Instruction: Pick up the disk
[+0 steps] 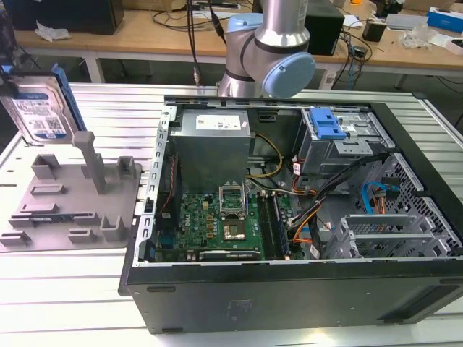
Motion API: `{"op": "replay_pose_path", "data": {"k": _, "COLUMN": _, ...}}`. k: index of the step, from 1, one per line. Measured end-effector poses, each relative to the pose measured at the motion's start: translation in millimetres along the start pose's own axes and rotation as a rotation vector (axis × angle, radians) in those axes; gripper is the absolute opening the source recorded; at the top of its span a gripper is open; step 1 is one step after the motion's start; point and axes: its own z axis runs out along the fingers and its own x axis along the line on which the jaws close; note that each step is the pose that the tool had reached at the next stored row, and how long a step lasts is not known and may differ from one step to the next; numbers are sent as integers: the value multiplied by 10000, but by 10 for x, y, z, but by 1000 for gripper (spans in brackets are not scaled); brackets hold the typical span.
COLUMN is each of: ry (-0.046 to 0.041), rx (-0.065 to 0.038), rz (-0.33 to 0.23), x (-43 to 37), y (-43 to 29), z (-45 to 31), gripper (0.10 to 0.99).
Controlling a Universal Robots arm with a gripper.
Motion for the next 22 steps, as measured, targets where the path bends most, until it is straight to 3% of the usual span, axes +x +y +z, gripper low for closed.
{"op": "replay_pose_path", "data": {"k": 2, "ry": -23, "rx": -1, "rz": 0, "x": 9, "y": 2, "z": -180, "gripper": 369}}
{"op": "replay_pose_path", "data": {"k": 10, "ry": -50, "rx": 2, "rz": 1, "x": 29, "y": 7, "z": -572, "gripper": 369}}
{"op": "replay_pose_path", "data": {"k": 11, "ry": -52, "rx": 2, "rz": 1, "x": 34, "y": 8, "z": -683, "gripper": 369}}
{"op": "replay_pose_path", "data": {"k": 16, "ry": -61, "rx": 3, "rz": 1, "x": 49, "y": 10, "z": -949, "gripper": 369}}
{"op": "replay_pose_path", "data": {"k": 22, "ry": -65, "rx": 2, "rz": 1, "x": 55, "y": 10, "z": -983, "gripper": 369}}
